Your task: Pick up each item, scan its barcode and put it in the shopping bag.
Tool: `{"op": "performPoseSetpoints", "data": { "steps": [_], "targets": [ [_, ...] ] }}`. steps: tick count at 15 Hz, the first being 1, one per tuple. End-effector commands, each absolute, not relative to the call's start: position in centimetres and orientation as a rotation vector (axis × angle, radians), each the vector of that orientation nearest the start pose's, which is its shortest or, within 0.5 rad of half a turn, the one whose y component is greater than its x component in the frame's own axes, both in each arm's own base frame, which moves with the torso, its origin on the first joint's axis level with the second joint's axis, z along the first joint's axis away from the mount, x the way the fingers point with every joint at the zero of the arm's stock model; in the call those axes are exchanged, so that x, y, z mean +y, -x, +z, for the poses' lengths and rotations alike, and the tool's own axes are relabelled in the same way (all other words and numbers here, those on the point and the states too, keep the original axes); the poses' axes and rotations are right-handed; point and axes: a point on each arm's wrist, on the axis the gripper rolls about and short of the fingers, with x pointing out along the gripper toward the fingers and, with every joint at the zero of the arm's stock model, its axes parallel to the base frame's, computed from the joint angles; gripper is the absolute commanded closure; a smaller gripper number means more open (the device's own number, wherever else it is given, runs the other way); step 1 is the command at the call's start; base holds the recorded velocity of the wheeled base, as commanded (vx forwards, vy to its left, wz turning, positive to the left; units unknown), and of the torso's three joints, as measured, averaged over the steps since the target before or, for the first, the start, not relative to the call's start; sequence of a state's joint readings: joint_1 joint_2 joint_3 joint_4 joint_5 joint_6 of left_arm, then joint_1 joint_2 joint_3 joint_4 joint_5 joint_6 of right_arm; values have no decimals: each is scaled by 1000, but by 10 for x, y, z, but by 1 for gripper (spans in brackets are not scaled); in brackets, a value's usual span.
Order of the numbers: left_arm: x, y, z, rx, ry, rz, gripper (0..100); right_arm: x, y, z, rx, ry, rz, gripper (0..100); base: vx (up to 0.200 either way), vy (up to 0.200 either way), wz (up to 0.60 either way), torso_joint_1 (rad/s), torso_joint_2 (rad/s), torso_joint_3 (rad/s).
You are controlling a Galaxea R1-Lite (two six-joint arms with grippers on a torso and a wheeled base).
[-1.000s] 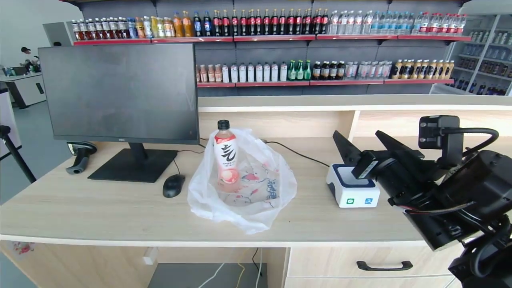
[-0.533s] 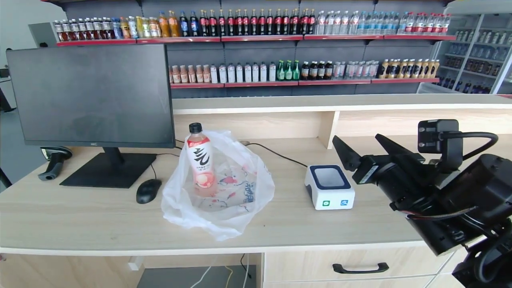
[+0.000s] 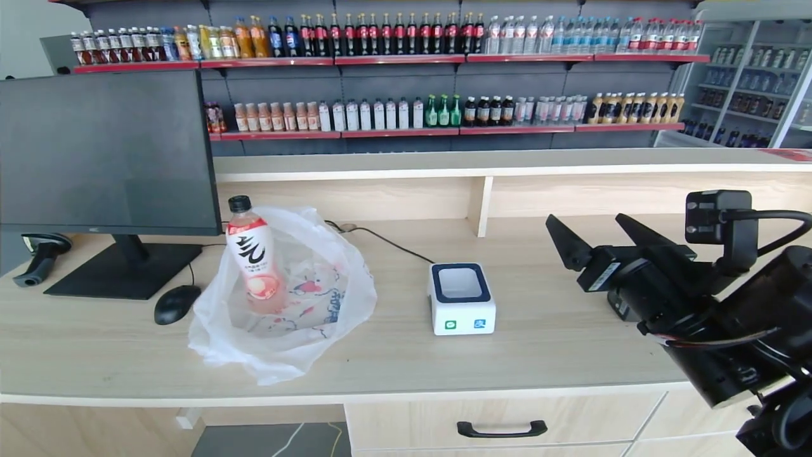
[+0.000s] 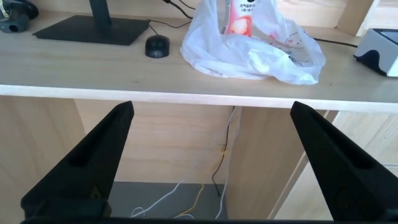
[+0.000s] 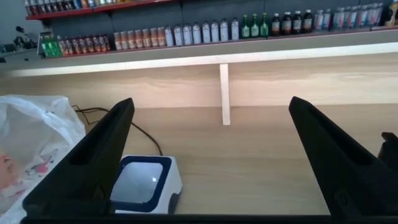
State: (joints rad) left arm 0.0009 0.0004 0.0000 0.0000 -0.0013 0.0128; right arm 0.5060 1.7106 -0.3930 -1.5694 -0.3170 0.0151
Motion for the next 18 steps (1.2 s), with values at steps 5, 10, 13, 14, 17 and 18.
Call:
{"op": "performPoseSetpoints", "data": {
  "steps": [5,10,13,14,17,18],
  "targets": [
    [0,23,75,0,-12,0,0,118,-226,174,-235,-119,193,0,0,-200,0,5,4,4],
    [0,23,75,0,-8,0,0,118,-223,173,-231,-116,197,0,0,-200,0,4,1,2],
    [0,23,75,0,-6,0,0,122,-218,169,-213,-108,221,0,0,0,0,0,0,0],
    [0,23,75,0,-6,2,0,122,-218,169,-213,-108,220,0,0,0,0,0,0,0],
    [0,23,75,0,-6,2,0,122,-219,164,-193,-92,219,0,0,0,0,0,0,0],
    [0,23,75,0,-6,2,0,123,-221,160,-182,-86,219,0,0,0,0,0,0,0]
  ]
}}
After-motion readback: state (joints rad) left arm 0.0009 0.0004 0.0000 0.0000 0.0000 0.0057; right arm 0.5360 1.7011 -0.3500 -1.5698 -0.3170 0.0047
